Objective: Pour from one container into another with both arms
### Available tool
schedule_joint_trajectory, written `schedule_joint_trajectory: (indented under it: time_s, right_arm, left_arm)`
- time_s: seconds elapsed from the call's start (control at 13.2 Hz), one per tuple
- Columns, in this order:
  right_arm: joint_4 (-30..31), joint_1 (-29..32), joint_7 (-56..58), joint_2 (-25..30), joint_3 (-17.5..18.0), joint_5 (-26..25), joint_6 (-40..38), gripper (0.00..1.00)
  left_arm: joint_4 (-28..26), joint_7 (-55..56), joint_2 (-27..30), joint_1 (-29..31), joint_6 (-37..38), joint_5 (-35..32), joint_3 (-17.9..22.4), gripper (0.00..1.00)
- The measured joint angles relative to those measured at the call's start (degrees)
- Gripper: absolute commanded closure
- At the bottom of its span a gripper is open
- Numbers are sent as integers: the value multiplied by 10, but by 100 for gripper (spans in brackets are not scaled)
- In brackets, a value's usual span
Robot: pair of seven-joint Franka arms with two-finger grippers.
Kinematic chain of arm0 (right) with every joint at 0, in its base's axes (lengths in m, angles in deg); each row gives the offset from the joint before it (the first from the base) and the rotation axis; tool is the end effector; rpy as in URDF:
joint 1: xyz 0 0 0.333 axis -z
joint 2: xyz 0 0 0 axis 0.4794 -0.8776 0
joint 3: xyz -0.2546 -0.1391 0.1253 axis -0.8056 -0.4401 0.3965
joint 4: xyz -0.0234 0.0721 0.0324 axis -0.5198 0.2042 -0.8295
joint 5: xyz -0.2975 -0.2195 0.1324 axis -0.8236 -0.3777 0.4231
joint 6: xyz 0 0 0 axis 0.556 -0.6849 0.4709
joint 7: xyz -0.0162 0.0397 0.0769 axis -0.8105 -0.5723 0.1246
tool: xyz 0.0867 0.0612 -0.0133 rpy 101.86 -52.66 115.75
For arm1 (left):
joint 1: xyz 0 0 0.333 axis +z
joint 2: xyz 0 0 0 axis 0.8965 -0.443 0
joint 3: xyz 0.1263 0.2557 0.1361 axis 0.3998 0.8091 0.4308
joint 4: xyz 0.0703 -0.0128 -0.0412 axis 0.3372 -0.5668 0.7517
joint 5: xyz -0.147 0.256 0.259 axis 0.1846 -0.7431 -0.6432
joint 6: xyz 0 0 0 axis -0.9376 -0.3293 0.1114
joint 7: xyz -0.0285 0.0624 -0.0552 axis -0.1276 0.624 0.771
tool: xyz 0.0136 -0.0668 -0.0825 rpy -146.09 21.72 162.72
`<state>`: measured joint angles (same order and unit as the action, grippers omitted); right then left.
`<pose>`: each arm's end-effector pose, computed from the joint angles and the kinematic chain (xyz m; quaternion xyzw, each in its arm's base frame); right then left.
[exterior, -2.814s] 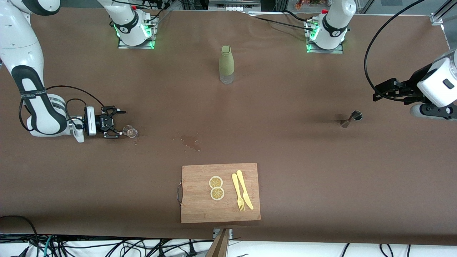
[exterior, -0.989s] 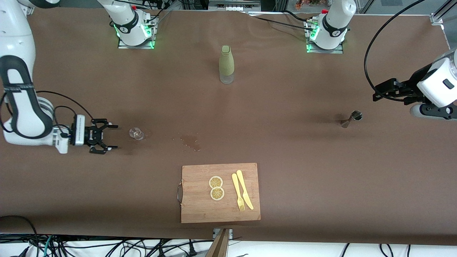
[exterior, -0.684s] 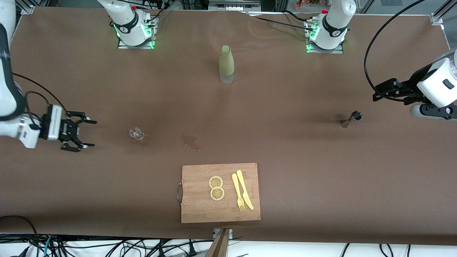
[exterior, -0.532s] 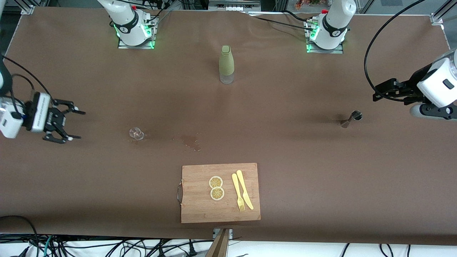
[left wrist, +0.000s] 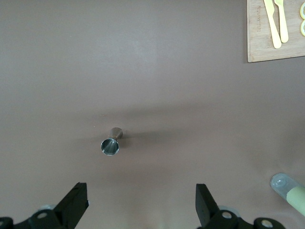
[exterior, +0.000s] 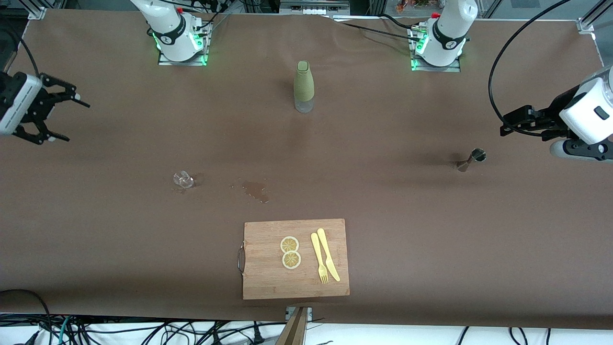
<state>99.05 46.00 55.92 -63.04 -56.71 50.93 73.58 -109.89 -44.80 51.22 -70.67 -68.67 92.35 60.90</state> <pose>0.5308 -0.0584 0.5602 -0.8861 -0.4414 -0.0430 0.1348 0.6033 -0.0427 0.6090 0.9968 -0.0308 -0.0657 0.0329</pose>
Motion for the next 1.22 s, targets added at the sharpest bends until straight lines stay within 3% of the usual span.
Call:
schedule_joint_trajectory:
  time_s: [0.23,0.53,0.91,1.22]
  right_arm:
    - [-8,-47,-186,32,-14,-43,-36,0]
    - [-40,-98,-381,35,-22,-94,-72,0]
    - [-59,-134,-490,34,-23,-127,-82,0]
    - [-64,-136,-507,34,-26,-128,-84,0]
  left_arm:
    - [0,0,0,0,0,0,0,0]
    - [0,0,0,1,0,0,0,0]
    - [0,0,0,1,0,0,0,0]
    - [0,0,0,1,0,0,0,0]
